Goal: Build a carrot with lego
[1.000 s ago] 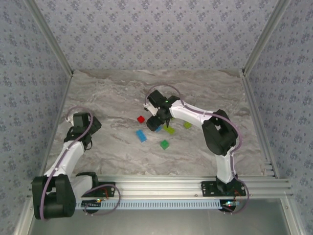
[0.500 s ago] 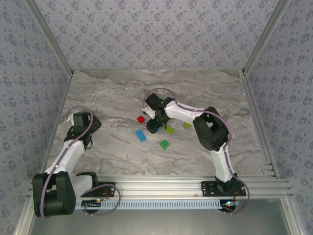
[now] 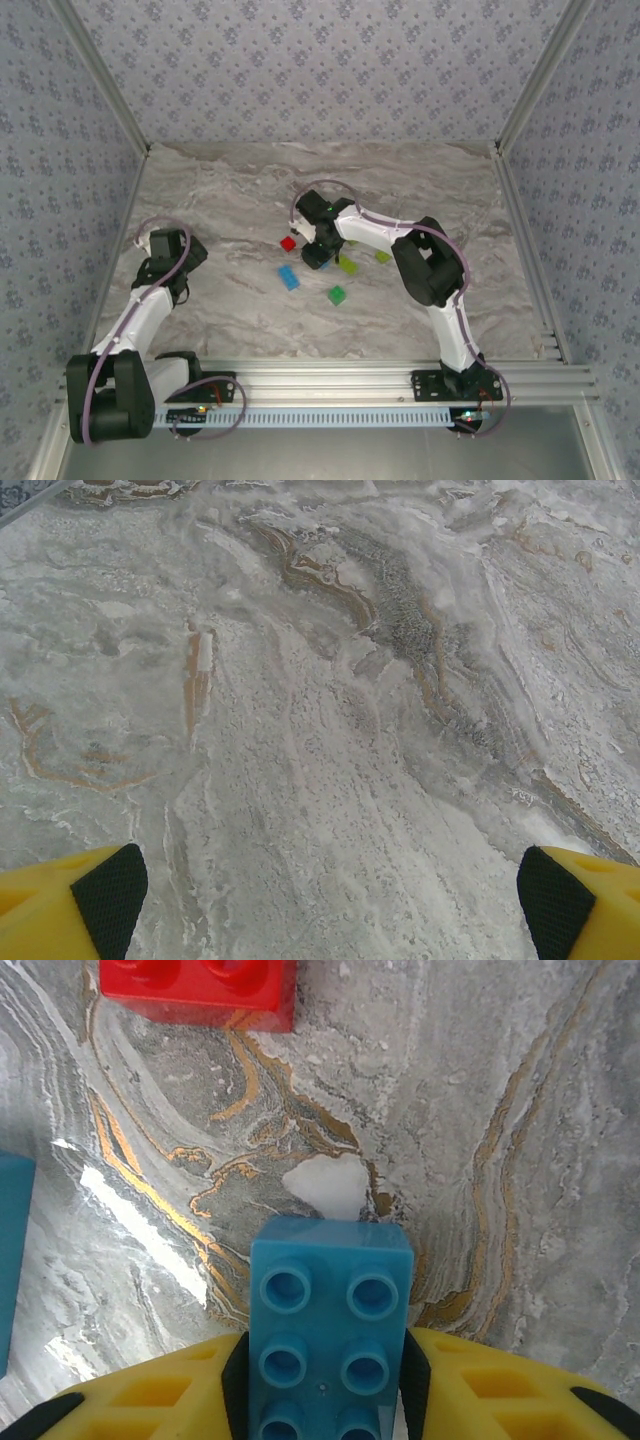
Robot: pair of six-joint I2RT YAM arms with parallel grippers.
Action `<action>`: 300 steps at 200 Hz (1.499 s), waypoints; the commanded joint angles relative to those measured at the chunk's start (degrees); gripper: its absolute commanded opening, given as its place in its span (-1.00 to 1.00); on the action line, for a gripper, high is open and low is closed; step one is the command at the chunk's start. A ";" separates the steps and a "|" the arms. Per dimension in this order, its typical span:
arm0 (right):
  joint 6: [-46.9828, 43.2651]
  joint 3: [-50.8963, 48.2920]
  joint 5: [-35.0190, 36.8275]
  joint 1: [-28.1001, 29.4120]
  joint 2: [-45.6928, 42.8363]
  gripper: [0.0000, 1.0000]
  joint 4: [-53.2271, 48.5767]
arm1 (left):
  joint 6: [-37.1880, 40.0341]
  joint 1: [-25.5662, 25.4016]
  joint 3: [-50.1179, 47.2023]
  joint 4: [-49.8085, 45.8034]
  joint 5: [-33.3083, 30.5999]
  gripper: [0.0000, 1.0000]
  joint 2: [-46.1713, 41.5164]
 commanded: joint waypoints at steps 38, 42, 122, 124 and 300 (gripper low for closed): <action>-0.40 1.80 0.70 0.31 1.64 -0.09 -3.07 | -0.20 0.23 0.39 1.66 0.70 0.95 0.49; -0.39 1.84 0.78 0.33 1.71 -0.11 -3.03 | -0.21 0.27 0.42 1.66 0.72 0.95 0.49; 0.18 2.01 1.80 0.53 -0.75 -0.44 -5.11 | -0.12 0.28 0.39 1.83 0.76 0.95 0.47; 0.25 2.01 1.92 0.51 -1.08 -0.44 -5.29 | -0.12 0.28 0.39 1.88 0.75 0.95 0.48; 18.72 -27.19 5.91 7.97 -32.23 -0.46 -3.83 | -0.03 0.26 0.16 2.10 1.33 0.95 0.36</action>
